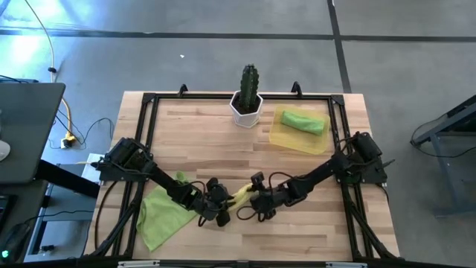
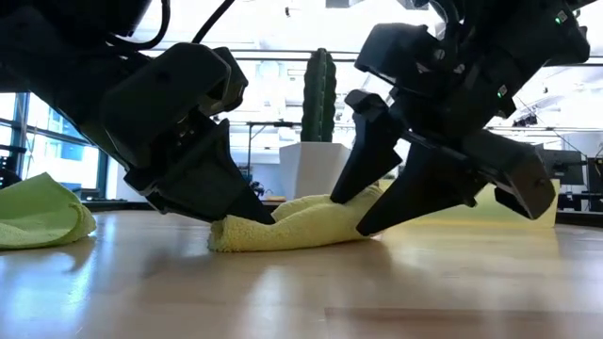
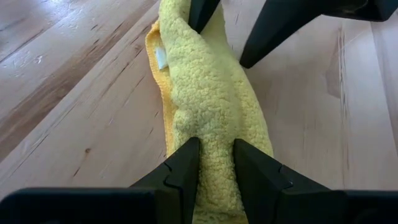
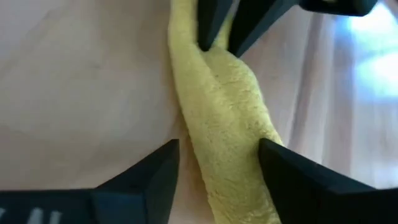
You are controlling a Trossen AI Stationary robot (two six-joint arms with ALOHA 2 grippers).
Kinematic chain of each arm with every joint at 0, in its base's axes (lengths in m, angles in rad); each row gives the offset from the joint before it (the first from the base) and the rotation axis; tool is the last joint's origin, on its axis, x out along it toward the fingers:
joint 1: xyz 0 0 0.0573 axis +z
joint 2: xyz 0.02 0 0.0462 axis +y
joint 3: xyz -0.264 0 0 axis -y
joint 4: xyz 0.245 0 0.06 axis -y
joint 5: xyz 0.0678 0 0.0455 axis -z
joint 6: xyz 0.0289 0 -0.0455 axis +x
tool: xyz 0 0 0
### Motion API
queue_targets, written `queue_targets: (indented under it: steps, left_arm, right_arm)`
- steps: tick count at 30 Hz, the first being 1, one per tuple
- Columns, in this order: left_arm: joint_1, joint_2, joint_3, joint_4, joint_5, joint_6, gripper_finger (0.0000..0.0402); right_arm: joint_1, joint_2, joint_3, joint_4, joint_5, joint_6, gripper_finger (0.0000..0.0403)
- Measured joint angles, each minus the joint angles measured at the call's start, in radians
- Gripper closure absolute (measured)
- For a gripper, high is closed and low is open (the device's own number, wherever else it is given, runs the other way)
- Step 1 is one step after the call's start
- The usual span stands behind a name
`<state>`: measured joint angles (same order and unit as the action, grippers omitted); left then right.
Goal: Roll microfiber towels into tight, uniform cylinder then place into a basket
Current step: Roll the yellow towel, then put the yellow towel into the yellow bin
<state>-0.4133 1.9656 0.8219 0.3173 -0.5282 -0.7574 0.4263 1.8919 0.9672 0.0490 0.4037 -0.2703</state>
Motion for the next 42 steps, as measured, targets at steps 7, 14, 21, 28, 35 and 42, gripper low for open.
queue_targets:
  steps: [7, 14, 21, 28, 35, 42]
  left_arm:
    - [0.001, 0.0, 0.0, 0.006, 0.0, 0.0, 0.031]
    - [-0.005, -0.006, -0.002, 0.076, 0.013, 0.0, 0.031]
    - [-0.007, -0.089, -0.003, 0.058, 0.106, 0.015, 0.031]
    - [-0.008, -0.189, -0.002, -0.027, 0.147, 0.035, 0.031]
    - [-0.008, -0.325, 0.0, -0.092, 0.14, 0.074, 0.031]
    - [-0.008, -0.462, 0.0, -0.136, 0.072, 0.237, 0.031]
  right_arm:
    - [-0.071, 0.03, 0.004, 0.016, -0.175, 0.058, 0.0172]
    - [-0.105, 0.048, 0.005, 0.019, -0.199, 0.134, 0.0205]
    - [-0.131, 0.05, 0.005, 0.007, -0.225, 0.224, 0.029]
    - [-0.148, 0.05, 0.005, -0.019, -0.259, 0.281, 0.0385]
    - [-0.216, -0.013, 0.0, -0.105, -0.304, 0.339, 0.0397]
    - [-0.347, -0.235, -0.003, -0.373, -0.233, 0.344, 0.04]
